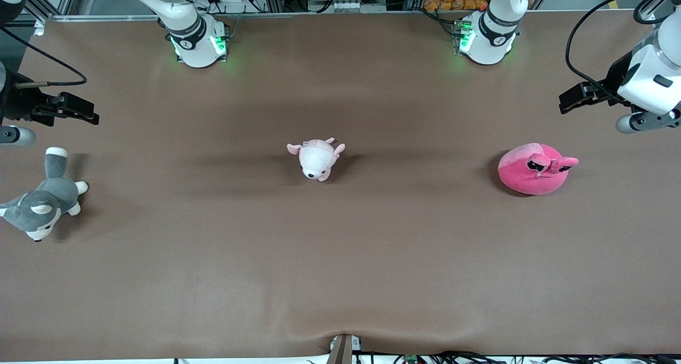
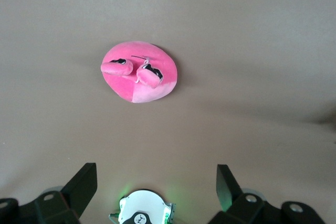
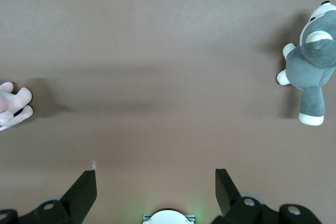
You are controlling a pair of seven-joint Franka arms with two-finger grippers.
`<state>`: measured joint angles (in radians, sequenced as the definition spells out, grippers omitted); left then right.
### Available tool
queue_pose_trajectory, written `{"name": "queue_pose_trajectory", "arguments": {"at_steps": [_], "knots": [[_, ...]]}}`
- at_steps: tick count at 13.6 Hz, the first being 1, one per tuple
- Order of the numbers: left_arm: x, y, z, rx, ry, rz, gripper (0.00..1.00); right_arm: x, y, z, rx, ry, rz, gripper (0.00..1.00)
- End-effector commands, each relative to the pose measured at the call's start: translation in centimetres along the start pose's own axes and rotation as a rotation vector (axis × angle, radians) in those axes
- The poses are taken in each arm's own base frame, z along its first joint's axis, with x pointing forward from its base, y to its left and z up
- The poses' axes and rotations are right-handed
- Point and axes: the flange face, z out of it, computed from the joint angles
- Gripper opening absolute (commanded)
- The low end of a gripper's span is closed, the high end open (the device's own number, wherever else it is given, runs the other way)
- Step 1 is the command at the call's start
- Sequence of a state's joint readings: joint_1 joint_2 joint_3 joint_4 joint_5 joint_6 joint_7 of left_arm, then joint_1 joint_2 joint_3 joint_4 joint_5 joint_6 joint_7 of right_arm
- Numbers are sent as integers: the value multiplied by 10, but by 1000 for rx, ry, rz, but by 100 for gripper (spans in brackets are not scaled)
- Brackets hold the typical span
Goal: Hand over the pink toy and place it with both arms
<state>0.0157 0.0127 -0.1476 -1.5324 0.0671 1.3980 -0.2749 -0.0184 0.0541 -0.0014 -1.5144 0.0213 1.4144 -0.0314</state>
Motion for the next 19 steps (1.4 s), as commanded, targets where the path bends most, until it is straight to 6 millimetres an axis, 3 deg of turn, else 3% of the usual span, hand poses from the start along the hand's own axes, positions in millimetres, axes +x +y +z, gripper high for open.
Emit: {"name": "queue_pose_trajectory", "arguments": {"at_steps": [1,6,11,19], "knots": [[-3,-2,-4,-3,-6,-18,100,0,1,-2,-14,3,-2,100],[4,-17,-6,-14,12,-47,100,0,2,-2,-13,3,0,100],[30,-64,16,-38,-3,-180,100,0,2,-2,-14,5,0,100],[37,-56,34,-13,-58,-485,100,0,1,-2,-14,5,-2,100]]}}
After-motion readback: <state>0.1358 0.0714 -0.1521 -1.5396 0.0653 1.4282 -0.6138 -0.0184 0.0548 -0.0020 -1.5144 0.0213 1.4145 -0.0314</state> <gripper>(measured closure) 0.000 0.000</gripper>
